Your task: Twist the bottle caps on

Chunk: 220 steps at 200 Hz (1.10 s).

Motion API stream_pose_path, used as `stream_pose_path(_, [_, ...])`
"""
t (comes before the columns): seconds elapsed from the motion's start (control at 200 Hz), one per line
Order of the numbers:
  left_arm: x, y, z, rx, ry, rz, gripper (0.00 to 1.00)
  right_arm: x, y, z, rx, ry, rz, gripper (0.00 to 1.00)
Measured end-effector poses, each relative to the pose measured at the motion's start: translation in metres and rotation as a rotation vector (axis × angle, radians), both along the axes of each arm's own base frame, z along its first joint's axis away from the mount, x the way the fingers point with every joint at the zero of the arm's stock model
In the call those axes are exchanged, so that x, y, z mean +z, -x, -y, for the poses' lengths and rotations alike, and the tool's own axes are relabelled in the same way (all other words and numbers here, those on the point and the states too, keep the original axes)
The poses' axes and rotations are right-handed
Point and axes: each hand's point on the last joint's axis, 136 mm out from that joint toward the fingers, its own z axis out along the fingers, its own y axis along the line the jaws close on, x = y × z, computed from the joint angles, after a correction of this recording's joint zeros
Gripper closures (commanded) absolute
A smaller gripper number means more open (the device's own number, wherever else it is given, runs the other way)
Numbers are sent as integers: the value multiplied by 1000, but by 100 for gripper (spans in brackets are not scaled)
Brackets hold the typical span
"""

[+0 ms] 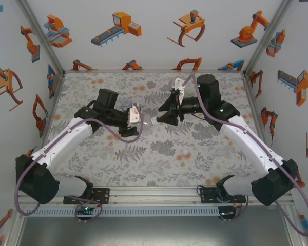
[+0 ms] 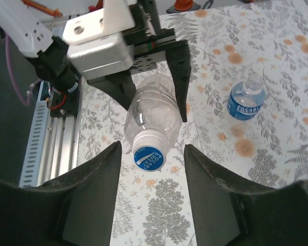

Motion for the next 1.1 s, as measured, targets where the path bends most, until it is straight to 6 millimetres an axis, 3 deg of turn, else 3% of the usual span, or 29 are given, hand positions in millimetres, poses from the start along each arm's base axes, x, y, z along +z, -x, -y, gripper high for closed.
stream_pose_path(0.32, [1, 2, 1, -10, 5, 0, 100, -21, 7, 0, 63, 9, 53, 57])
stream_pose_path(0.701, [1, 4, 1, -14, 3, -3, 100, -23, 11, -7, 85, 5, 74, 62])
stream_pose_path(1.102, [0, 3, 0, -7, -5, -1, 100, -27, 9, -8, 71, 17, 70, 61])
